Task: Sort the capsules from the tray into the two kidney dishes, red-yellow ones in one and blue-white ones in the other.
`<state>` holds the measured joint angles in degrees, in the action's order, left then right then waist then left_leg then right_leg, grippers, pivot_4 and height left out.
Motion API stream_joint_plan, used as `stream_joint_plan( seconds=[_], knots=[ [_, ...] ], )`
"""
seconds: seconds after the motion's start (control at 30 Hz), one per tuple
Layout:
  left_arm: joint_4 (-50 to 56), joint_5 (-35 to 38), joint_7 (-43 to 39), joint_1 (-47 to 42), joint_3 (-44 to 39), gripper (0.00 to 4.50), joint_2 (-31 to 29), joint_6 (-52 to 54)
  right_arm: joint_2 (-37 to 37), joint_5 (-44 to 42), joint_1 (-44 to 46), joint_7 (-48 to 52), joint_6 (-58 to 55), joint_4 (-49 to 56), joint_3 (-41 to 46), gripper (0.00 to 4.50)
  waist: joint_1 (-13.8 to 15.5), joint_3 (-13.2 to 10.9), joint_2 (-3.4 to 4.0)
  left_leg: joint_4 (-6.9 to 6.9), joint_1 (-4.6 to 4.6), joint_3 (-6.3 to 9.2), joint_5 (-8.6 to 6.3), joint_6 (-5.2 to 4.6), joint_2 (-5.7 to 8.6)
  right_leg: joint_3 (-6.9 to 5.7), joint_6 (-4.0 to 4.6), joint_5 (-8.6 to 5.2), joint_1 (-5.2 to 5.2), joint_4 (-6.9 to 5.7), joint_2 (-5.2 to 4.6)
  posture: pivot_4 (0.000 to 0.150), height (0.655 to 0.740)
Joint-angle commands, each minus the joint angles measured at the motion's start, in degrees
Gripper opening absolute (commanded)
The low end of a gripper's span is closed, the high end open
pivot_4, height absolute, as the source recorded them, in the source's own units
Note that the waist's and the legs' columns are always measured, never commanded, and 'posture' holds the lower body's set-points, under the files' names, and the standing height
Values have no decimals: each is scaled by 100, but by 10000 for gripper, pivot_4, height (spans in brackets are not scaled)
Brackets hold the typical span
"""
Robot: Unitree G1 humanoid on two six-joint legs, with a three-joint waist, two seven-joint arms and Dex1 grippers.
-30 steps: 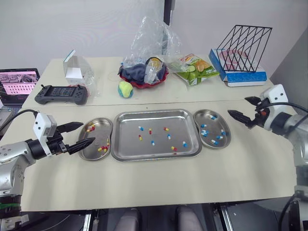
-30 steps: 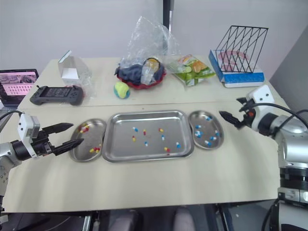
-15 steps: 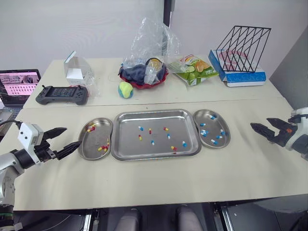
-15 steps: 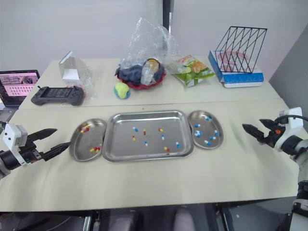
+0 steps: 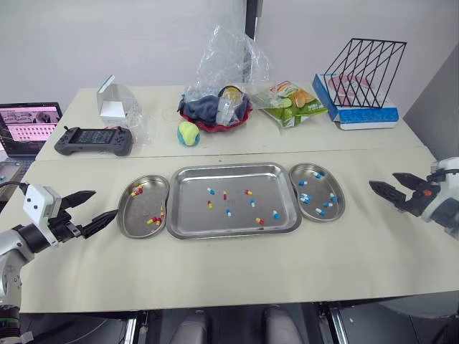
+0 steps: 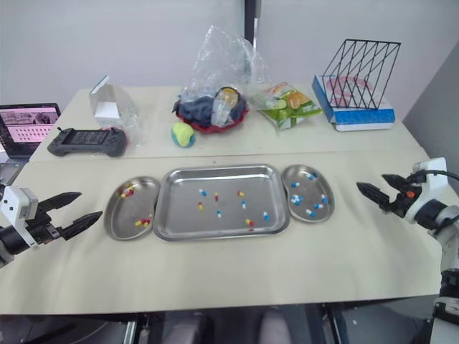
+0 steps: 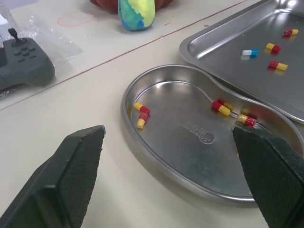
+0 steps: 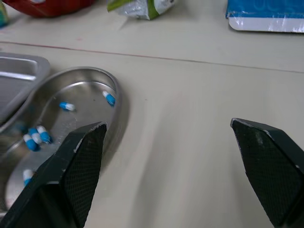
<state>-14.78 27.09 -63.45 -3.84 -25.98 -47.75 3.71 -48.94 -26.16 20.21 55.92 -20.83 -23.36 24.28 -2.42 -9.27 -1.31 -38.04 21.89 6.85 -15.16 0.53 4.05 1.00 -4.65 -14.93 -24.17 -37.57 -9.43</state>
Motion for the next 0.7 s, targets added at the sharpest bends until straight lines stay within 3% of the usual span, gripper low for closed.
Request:
stream_joint_plan(
  seconds=[0.03,0.3,0.43,0.7],
  knots=[
    [379,162,-71,-165,-77,45000,-133,46,-33,-306,-183,213,-4,675,193,43838,15,0,0,-1,2,1,0,0,0,-1,0,0,0,0,0,1500,7400],
    [638,-24,-395,-977,706,45000,-260,475,17,-914,-777,543,-325,2030,247,43838,58,0,0,-27,10,2,-4,-7,3,-3,-1,1,3,-5,-1,1500,7400],
    [865,88,-829,-1783,1434,45000,-205,923,27,-1445,-1373,585,-788,3110,391,43838,115,0,0,-31,15,10,-6,-9,1,-12,-1,0,3,-8,2,1500,7400],
    [-241,-753,-1575,-3285,2928,45000,660,312,73,-1677,-1835,234,-991,3899,560,43838,173,-1,-2,-84,23,6,-12,-20,9,-12,-11,6,23,-8,1,1500,7400]
  ],
)
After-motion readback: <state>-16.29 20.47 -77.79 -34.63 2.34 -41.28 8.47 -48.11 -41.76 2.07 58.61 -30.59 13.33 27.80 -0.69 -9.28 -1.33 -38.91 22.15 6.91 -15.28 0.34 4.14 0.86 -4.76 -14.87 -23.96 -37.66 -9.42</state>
